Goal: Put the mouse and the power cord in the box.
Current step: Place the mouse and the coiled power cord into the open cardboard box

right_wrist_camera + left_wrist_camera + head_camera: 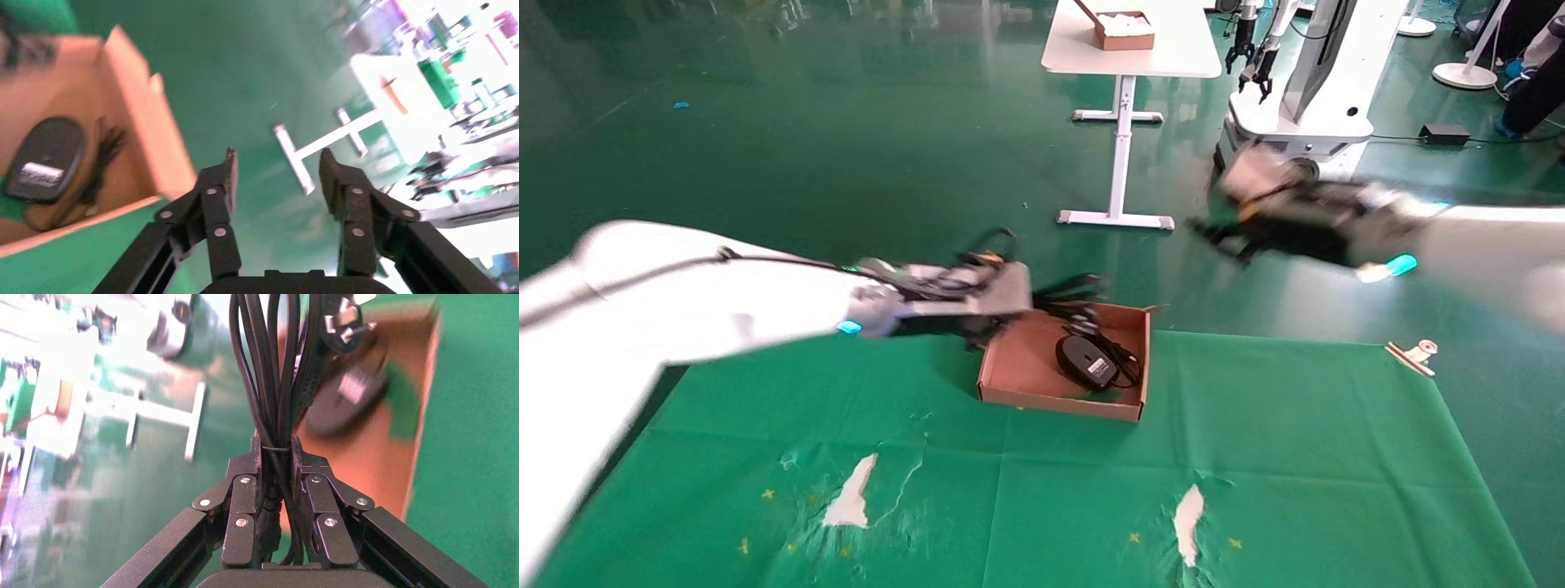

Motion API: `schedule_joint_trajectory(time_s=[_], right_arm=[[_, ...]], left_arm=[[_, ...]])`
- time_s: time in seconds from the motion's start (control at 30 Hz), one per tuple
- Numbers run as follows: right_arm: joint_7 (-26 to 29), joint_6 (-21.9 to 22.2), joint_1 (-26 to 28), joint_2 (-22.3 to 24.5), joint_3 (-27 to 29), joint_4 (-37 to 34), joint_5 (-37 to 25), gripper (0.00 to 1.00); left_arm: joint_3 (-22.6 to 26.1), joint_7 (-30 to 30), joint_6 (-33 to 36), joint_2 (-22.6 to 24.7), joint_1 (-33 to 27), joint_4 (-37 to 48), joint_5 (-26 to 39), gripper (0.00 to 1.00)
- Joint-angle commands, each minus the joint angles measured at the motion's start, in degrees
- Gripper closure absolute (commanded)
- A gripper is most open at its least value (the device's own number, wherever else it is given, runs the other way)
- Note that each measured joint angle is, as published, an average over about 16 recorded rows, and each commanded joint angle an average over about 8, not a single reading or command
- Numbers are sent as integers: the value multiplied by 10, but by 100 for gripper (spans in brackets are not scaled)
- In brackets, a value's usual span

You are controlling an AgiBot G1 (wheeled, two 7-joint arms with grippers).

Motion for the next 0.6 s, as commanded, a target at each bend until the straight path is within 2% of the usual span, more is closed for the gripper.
schedule_joint_trajectory(time_s=[0.03, 0.27, 0.43, 0.47, 0.6], right_arm=[[-6, -24, 19, 25, 7, 3, 10, 0], [-3, -186, 66, 106, 9, 7, 17, 0], [10, -234, 89, 138, 1, 3, 6, 0], [13, -239, 93, 142, -1, 3, 3, 0], [22, -255, 105, 158, -10, 5, -10, 0]], left_arm=[[12, -3, -15, 2, 28, -44, -7, 100], [99, -65, -2, 1, 37, -120, -6, 100], [161, -87, -56, 2, 17, -172, 15, 99], [173, -94, -70, 2, 13, -180, 17, 95], [213, -133, -116, 3, -4, -197, 21, 47]])
